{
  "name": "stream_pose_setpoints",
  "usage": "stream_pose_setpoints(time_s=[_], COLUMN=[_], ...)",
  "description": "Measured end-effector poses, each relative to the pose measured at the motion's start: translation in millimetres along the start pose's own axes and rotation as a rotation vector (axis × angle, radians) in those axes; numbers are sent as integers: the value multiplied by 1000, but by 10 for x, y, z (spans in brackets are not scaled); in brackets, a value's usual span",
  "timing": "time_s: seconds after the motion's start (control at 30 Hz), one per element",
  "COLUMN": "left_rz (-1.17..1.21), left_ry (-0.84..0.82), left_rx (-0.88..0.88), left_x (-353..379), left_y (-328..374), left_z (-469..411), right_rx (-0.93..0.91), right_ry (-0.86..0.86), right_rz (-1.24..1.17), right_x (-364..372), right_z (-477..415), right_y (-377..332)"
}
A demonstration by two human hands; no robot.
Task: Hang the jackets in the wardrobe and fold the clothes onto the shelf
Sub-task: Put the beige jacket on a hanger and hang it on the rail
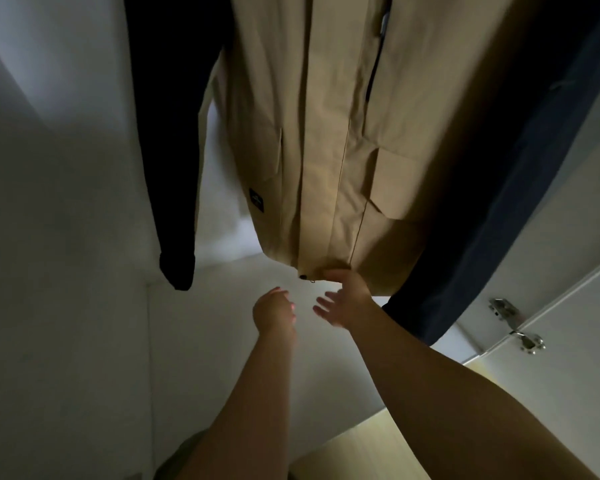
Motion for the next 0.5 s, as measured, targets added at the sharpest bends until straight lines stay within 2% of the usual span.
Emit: stream_pose_setpoints(time_s=[0.1, 0.3, 0.37, 0.5], left_rz=[24, -19, -2, -114], left_ry=[-55, -245, -260, -258], left_rx=[-72, -117, -116, -174], left_x=[22, 235, 260, 306], left_y=[-57, -136, -145, -246], left_z=[-37, 74, 91, 130], right_rx=[-93, -145, -165, -240], right_ry=[-14, 12, 13, 18], right_rz=[-73, 123, 106, 141], right_x=[1, -244, -353, -557], right_z=[-26, 23, 62, 161], right_y=[-62, -44, -59, -173])
Point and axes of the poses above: each hand's wrist, its own z-axis away from the middle knuckle, its own x-axis out of the palm, y = z × x, the point moved 7 cm from there along -z, towards the middle knuckle, and after that the axes turned 6 degrees about -z, right-handed, at the moved point
